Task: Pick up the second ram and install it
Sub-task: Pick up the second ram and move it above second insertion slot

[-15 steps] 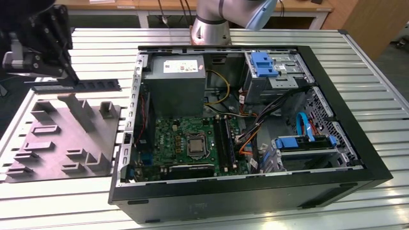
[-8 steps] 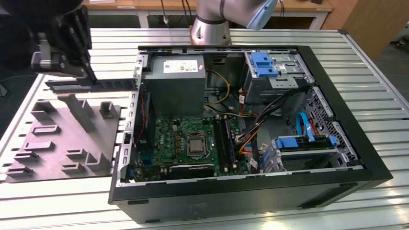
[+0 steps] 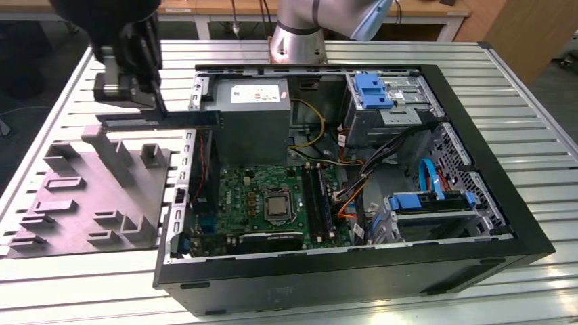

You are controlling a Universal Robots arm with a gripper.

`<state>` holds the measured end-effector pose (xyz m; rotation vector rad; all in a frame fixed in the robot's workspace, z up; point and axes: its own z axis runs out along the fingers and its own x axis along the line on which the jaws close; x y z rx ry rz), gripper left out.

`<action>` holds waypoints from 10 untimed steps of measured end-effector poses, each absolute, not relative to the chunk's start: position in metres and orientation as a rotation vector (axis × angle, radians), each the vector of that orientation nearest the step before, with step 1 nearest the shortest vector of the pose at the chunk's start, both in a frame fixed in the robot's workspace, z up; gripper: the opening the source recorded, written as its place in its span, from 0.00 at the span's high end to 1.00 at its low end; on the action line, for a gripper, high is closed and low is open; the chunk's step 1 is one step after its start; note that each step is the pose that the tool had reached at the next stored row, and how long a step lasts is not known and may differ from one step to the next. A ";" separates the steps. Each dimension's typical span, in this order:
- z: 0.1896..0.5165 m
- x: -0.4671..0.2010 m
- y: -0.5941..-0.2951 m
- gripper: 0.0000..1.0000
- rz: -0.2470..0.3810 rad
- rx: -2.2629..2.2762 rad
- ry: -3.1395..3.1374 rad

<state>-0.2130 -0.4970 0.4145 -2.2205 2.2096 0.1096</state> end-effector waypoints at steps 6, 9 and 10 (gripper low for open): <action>0.414 -0.187 -0.497 0.89 0.110 -2.221 2.210; 0.414 -0.175 -0.497 0.89 0.110 -2.221 2.210; 0.414 -0.171 -0.497 0.89 0.110 -2.221 2.210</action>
